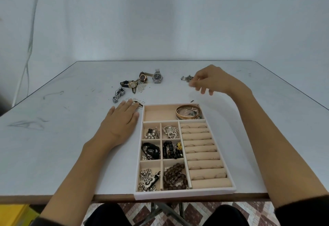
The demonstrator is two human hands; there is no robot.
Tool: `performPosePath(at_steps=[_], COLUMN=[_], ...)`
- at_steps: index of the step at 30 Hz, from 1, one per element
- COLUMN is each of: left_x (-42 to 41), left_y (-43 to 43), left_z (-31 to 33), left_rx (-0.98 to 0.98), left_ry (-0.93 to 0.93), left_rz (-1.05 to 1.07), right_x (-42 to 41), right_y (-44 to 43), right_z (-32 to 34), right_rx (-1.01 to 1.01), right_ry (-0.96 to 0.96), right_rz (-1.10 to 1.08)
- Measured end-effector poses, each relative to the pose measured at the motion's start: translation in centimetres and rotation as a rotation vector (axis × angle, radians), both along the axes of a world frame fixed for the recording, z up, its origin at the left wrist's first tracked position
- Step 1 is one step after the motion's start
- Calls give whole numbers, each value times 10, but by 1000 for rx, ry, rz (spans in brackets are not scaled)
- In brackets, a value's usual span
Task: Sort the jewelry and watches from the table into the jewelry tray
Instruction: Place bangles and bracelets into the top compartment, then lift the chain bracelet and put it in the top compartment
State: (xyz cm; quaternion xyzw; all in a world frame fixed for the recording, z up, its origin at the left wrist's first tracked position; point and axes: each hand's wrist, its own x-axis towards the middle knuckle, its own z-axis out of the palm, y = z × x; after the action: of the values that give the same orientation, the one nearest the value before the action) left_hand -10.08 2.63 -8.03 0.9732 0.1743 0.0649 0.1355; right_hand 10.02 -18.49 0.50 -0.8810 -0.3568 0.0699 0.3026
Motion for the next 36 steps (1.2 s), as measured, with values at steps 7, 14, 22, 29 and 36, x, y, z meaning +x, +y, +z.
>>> performPosePath(at_steps=[7, 14, 22, 29, 36], left_x=[2, 1, 6, 28, 66], left_y=[1, -1, 3, 6, -7], left_z=[2, 3, 12, 40, 53], left_rx=[-11, -5, -31, -148, -613], left_ry=[-16, -14, -7, -115, -250], left_rz=[5, 8, 10, 166, -30], right_x=[57, 66, 70, 62, 38], right_y=[21, 46, 43, 51, 67], right_z=[-44, -74, -64, -25, 9], right_rx=[-112, -112, 125, 627, 660], right_ry=[-135, -371, -376, -107, 139], right_rz=[-380, -448, -377, -249, -94])
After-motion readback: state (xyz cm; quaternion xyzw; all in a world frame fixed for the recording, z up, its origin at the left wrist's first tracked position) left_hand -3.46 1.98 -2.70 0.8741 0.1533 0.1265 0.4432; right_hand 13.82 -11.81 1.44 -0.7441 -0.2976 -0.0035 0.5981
